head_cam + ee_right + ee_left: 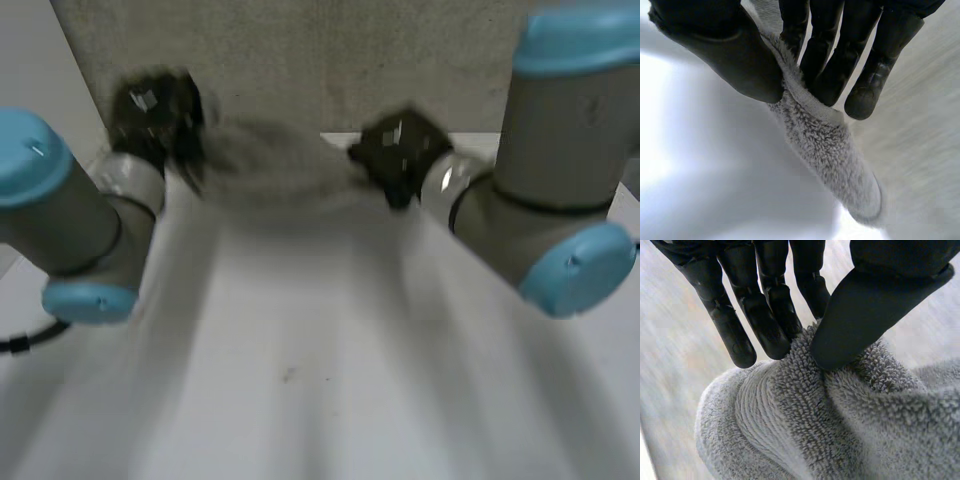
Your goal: Fold the towel.
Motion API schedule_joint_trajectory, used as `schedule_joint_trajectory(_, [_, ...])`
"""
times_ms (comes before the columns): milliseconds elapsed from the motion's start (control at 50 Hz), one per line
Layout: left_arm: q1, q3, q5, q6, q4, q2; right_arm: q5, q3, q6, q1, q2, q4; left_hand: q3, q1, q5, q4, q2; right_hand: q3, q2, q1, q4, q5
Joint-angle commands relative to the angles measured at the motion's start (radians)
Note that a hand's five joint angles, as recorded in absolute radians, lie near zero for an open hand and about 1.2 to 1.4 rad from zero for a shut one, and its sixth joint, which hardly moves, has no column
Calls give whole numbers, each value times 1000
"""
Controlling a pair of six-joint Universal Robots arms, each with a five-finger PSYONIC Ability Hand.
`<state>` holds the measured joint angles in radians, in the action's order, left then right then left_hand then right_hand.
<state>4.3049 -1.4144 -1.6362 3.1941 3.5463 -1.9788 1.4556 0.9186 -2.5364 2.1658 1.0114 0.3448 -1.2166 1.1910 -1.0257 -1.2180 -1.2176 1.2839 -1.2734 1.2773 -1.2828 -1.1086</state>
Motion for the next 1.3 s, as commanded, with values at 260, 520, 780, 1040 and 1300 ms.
schedule_joint_trajectory(260, [24, -147, 68, 4, -288, -40, -37, 428, -139, -66, 92, -199, 213, -188, 197, 215, 214, -1109, 1099, -1103, 1108, 1109])
schedule_joint_trajectory(520, [35, -155, 61, 3, -287, 37, -138, 600, -188, -225, 217, -352, 589, -564, 573, 591, 590, -1085, 1074, -1078, 1083, 1084])
schedule_joint_trajectory(780, [50, -401, 64, 4, -285, 245, -225, 430, 229, -248, 50, -285, 956, -930, 939, 957, 957, -938, 927, -931, 937, 937])
schedule_joint_trajectory(1040, [87, -641, 71, 4, -284, 386, -287, 52, 283, -235, -252, -119, 1009, -983, 993, 1010, 1010, -964, 954, -957, 963, 963])
schedule_joint_trajectory(1300, [104, -727, 76, 6, -149, 391, -229, -270, 400, -231, -508, 2, 1027, -1001, 1010, 1028, 1028, -938, 927, -931, 937, 937])
